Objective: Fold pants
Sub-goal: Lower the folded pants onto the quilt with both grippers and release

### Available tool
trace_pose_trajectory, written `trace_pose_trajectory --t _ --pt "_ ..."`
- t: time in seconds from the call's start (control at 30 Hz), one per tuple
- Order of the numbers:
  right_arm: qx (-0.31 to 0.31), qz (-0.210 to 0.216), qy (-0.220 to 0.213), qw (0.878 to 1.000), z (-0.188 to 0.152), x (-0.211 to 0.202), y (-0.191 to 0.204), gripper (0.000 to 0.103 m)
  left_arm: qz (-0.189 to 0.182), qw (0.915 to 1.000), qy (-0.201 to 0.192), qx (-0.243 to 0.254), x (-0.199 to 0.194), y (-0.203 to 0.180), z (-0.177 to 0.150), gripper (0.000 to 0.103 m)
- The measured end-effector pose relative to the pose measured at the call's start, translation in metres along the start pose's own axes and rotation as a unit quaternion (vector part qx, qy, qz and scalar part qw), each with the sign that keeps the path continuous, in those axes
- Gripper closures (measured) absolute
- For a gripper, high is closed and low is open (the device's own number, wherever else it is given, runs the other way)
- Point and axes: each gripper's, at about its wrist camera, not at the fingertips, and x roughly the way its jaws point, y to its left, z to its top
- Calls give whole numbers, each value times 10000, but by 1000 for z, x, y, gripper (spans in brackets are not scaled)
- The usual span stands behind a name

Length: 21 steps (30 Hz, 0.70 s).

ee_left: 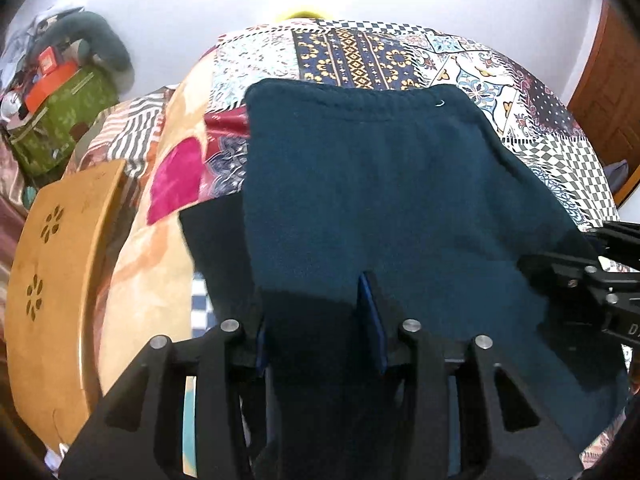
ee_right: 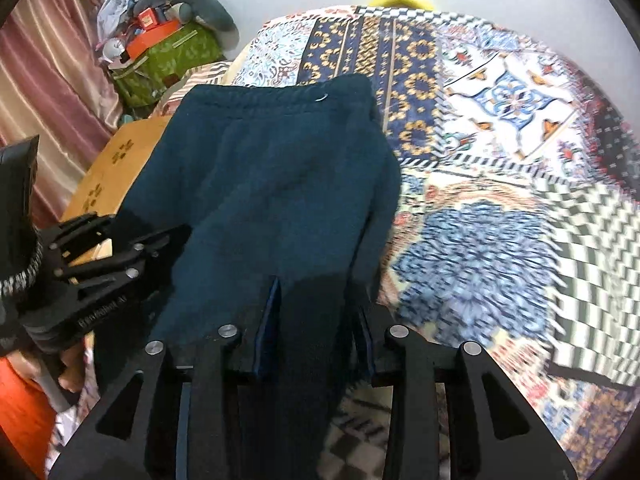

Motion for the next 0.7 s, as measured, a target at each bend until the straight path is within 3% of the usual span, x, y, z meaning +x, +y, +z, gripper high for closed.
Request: trace_pose_trajectory --t 0.17,0.33,0.53,0.7 --pt "-118 -324 -432 9985 -13 -43 0 72 75 9999 -129 5 -47 0 -13 64" --pt "-199 -236 -1083 9936 -33 -117 16 71 -104 9977 -663 -59 -133 -9 -36 64" --pt "-307 -26 -2066 9779 -70 -220 55 70 -239 9906 -1339 -129 -241 -25 -81 61" --pt "-494 24 -2588 9647 -106 -279 93 70 -343 9811 -1898 -156 -329 -37 -116 61"
